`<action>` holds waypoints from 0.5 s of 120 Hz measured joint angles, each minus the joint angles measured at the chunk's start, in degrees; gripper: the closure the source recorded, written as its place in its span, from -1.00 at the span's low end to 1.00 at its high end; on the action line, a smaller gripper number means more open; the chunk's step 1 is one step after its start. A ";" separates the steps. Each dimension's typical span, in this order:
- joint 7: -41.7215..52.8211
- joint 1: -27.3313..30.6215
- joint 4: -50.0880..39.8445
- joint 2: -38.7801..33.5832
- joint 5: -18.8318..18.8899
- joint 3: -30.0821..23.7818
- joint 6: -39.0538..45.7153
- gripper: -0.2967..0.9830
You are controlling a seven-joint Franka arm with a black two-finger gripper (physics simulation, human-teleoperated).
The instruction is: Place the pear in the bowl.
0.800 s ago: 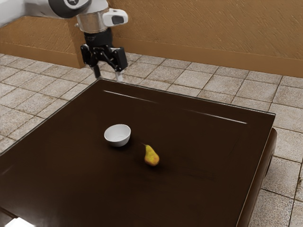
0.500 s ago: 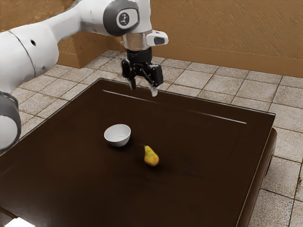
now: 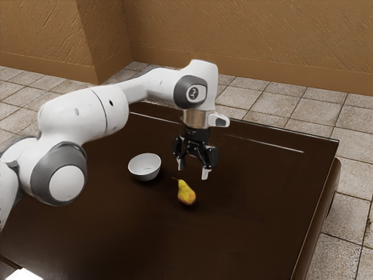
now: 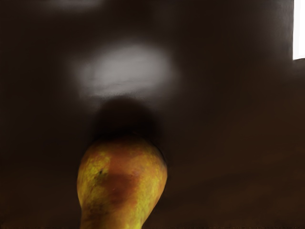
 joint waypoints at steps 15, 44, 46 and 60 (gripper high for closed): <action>0.16 0.23 -0.25 1.75 0.07 0.16 0.35 -0.54; 1.02 1.11 -1.36 4.33 0.32 0.33 1.01 -0.54; 1.07 1.12 -1.55 4.48 0.30 0.31 1.03 -0.54; 1.36 1.12 -2.22 5.42 0.20 0.28 1.19 -0.54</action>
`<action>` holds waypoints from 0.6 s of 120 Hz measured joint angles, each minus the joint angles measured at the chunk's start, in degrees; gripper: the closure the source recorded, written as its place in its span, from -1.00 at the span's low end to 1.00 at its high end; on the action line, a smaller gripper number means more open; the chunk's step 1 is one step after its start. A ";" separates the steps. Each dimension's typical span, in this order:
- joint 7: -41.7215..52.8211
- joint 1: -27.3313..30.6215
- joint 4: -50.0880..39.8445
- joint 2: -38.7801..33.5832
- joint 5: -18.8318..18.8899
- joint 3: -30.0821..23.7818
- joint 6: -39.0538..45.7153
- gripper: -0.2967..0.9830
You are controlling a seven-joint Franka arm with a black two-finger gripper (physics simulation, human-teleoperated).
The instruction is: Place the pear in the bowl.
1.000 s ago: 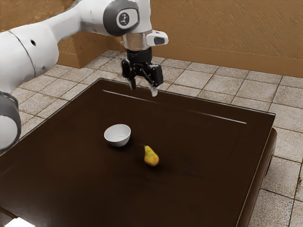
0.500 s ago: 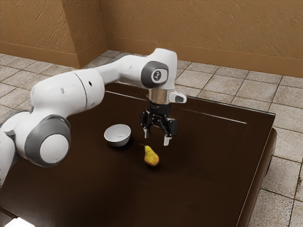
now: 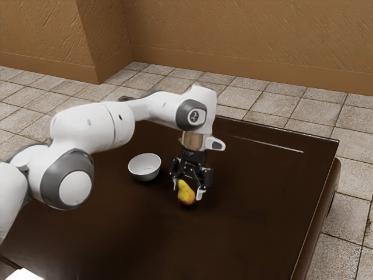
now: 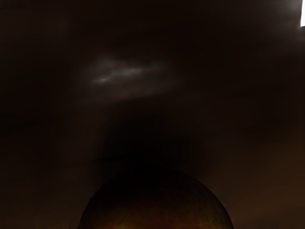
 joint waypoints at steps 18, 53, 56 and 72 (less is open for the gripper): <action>0.27 0.00 -0.47 0.45 -0.06 0.05 0.27 -0.49; 0.62 0.04 -0.83 0.15 0.20 0.06 0.55 -0.05; 0.65 0.06 -0.83 0.14 0.23 0.06 0.55 -0.01; 0.80 0.06 -0.77 -0.34 0.51 0.15 0.48 0.18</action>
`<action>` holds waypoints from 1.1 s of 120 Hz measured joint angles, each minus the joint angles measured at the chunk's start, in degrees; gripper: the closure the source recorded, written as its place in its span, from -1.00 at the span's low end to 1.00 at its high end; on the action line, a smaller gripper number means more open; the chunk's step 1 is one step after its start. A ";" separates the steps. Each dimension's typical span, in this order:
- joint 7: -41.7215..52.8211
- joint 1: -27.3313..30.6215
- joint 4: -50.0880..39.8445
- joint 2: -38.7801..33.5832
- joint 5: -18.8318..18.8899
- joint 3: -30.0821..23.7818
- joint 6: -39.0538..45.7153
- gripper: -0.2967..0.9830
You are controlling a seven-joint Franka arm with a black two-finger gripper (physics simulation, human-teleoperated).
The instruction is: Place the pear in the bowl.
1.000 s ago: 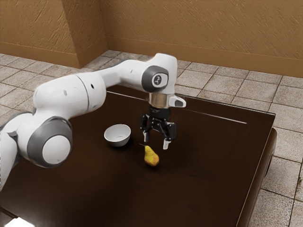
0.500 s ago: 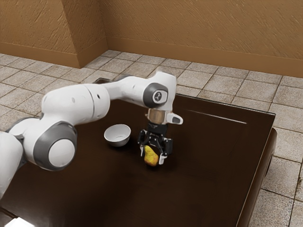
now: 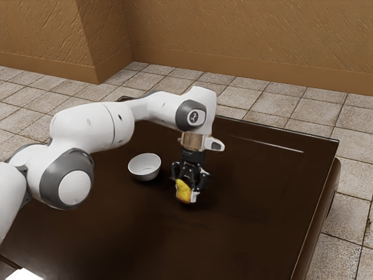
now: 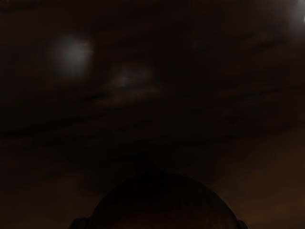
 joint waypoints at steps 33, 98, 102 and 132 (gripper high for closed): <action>0.72 0.79 3.78 -3.54 2.06 2.00 -3.51 0.73; 4.07 12.84 7.70 -4.37 3.79 2.06 -8.96 0.47; 4.28 13.03 7.66 -4.22 3.76 2.01 -8.96 0.46; 5.58 13.53 7.13 -2.29 3.53 1.98 -6.92 0.40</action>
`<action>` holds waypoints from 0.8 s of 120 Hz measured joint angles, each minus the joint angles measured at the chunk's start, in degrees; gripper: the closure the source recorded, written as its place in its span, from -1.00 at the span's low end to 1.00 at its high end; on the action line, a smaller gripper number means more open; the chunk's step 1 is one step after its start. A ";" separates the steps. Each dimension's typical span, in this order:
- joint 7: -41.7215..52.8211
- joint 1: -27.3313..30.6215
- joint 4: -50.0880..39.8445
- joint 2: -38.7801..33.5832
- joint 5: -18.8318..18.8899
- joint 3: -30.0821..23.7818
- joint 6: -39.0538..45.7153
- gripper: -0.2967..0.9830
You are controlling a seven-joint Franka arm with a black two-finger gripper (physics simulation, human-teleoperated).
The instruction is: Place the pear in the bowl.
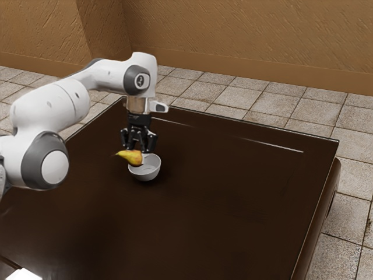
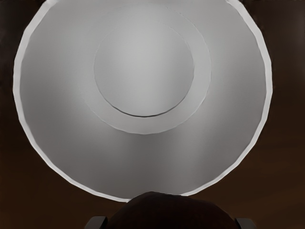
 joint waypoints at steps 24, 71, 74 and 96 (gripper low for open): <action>1.12 0.53 0.13 0.92 -0.36 -0.47 6.26 0.30; 2.57 2.24 -4.78 -10.40 -6.87 -0.67 9.16 -0.36; 2.58 1.79 -8.91 -16.42 -6.89 -0.62 8.72 -0.38; 1.20 -9.15 -36.77 -53.68 -6.27 6.90 6.53 -0.47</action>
